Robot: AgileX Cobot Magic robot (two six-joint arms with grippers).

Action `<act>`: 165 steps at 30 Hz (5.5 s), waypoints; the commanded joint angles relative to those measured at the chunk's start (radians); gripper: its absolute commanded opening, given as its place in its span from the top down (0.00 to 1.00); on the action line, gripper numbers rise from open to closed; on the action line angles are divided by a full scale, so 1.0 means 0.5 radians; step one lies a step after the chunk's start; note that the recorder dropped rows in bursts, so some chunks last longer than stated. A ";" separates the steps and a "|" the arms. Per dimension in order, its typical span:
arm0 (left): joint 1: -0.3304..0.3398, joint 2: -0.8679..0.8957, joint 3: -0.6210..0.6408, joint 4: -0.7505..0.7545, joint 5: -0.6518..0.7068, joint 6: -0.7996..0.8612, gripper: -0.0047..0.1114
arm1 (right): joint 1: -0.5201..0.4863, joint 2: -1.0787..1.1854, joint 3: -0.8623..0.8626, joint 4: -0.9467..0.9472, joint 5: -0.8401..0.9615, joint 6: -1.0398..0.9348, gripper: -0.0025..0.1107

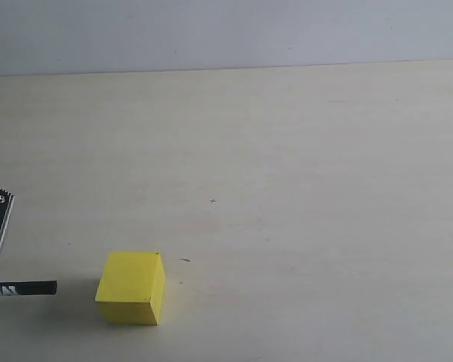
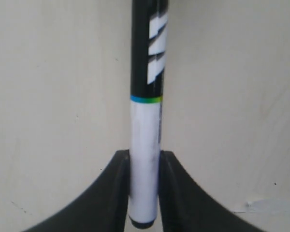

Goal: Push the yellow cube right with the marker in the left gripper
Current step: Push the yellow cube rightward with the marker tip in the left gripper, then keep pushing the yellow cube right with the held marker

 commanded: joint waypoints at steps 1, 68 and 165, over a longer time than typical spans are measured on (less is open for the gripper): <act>-0.120 -0.001 0.004 -0.027 -0.074 0.042 0.96 | -0.009 -0.014 0.009 0.003 -0.004 0.000 0.98; -0.257 0.285 -0.064 -0.642 -0.203 0.261 0.96 | -0.009 -0.014 0.009 0.000 -0.004 0.000 0.98; -0.706 0.579 -0.456 -0.300 -0.085 -0.076 0.96 | -0.009 -0.014 0.009 0.009 -0.013 0.000 0.98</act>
